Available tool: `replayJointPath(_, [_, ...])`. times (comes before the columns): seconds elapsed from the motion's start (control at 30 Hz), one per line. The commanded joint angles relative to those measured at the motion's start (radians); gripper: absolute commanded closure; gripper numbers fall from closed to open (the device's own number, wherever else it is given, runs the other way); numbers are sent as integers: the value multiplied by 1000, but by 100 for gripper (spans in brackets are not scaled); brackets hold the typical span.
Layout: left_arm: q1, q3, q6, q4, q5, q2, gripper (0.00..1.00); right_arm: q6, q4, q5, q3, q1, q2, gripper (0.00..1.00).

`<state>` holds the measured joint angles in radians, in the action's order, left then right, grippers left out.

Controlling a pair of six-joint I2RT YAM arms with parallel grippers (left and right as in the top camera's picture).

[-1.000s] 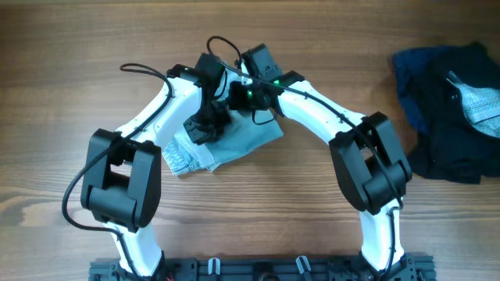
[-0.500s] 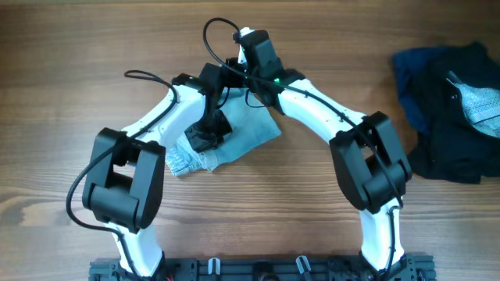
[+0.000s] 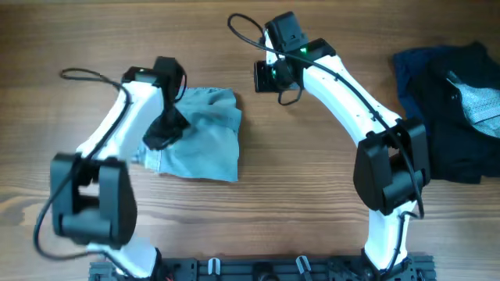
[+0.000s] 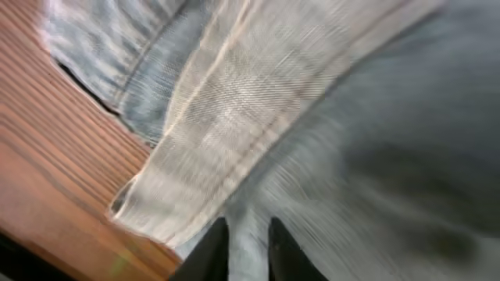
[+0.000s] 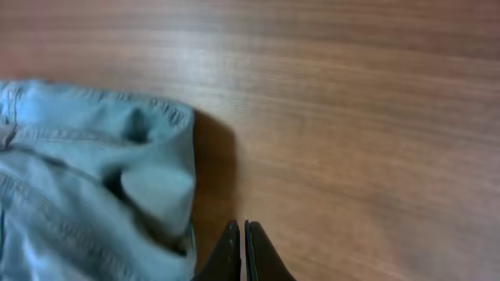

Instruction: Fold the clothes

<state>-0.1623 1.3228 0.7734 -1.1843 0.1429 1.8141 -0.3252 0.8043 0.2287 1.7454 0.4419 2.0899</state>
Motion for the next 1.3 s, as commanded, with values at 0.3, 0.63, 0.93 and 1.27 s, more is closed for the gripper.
replayJointPath(0.3, [2,14,-10,74,-117,-43,38,486,120,-9,-107,200,-132,48])
replayJointPath(0.63, [91,14,-6,100,-116,15,44,561,-156,-142,-277,240,-130,52])
replayJointPath(0.93, [167,-21,-10,129,-199,15,44,535,-210,-59,-278,248,-98,52])
replayJointPath(1.27, [167,-69,-10,206,-217,49,43,531,-248,-117,-278,308,-13,56])
